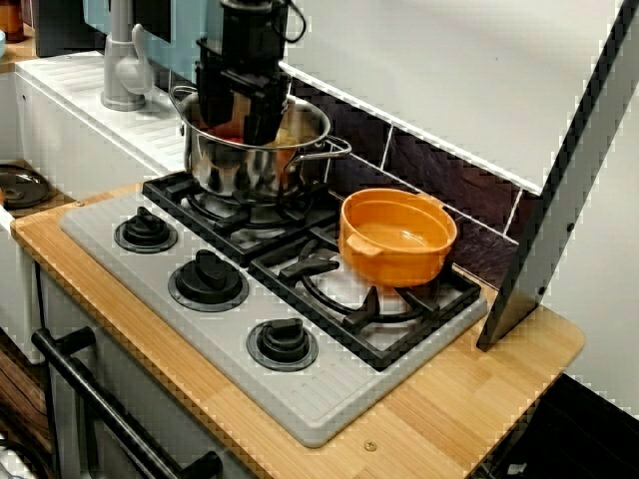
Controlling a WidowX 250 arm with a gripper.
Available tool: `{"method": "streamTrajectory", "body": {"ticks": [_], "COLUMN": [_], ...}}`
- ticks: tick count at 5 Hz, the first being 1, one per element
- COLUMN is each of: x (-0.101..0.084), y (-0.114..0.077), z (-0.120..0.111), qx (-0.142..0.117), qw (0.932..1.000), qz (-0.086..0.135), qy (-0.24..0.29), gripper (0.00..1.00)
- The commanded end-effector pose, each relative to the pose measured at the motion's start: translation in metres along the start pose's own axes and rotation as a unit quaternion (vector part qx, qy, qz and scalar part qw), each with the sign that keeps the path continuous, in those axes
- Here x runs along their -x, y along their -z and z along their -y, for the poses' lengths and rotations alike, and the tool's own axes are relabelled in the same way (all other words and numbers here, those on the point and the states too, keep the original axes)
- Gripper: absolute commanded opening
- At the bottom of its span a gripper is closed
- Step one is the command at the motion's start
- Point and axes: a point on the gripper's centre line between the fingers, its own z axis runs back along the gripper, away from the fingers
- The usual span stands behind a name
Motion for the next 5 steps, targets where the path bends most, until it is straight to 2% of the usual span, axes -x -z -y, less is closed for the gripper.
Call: {"method": "streamTrajectory", "body": {"ticks": [1, 3, 5], "x": [-0.023, -0.031, -0.028], "y": [-0.002, -0.004, -0.015], "z": [-0.004, -0.004, -0.002], "qx": [-0.010, -0.008, 0.001], "qw": [0.9992, 0.9983, 0.9976], "qz": [0.034, 0.045, 0.060], "qy": [-0.021, -0.035, -0.035], "gripper": [1.00, 1.00, 1.00]}}
